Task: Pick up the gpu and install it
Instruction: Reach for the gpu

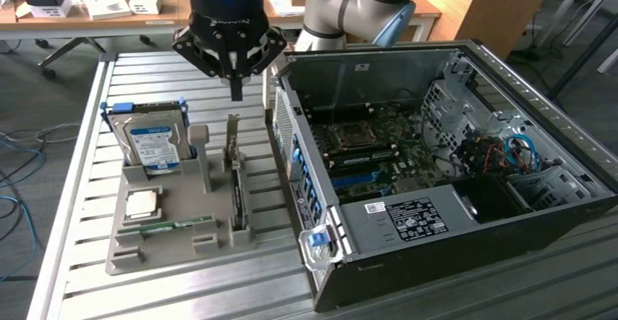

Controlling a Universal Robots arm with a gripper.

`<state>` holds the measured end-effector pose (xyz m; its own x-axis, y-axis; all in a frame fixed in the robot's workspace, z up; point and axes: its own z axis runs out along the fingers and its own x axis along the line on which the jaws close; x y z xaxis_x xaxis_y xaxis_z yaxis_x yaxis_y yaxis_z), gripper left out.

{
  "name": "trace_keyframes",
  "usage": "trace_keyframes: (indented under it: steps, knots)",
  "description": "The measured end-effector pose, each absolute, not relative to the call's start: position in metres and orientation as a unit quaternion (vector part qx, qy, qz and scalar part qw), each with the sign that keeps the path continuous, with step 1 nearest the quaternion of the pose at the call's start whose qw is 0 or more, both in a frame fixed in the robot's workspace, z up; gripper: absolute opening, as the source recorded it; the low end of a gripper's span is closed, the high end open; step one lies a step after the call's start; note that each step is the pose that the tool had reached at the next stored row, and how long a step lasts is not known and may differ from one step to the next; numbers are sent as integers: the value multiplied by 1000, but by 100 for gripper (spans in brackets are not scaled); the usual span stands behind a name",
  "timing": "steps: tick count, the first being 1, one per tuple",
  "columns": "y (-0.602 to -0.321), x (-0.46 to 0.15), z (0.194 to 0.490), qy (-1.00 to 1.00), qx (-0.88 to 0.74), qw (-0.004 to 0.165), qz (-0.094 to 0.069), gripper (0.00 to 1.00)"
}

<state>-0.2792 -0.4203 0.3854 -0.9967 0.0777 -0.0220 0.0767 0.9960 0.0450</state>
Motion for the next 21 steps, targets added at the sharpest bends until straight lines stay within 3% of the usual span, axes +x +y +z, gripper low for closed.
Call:
trace_keyframes:
  steps: [21]
  knots:
    - [-445,-284,385,999,41,12,22,11]
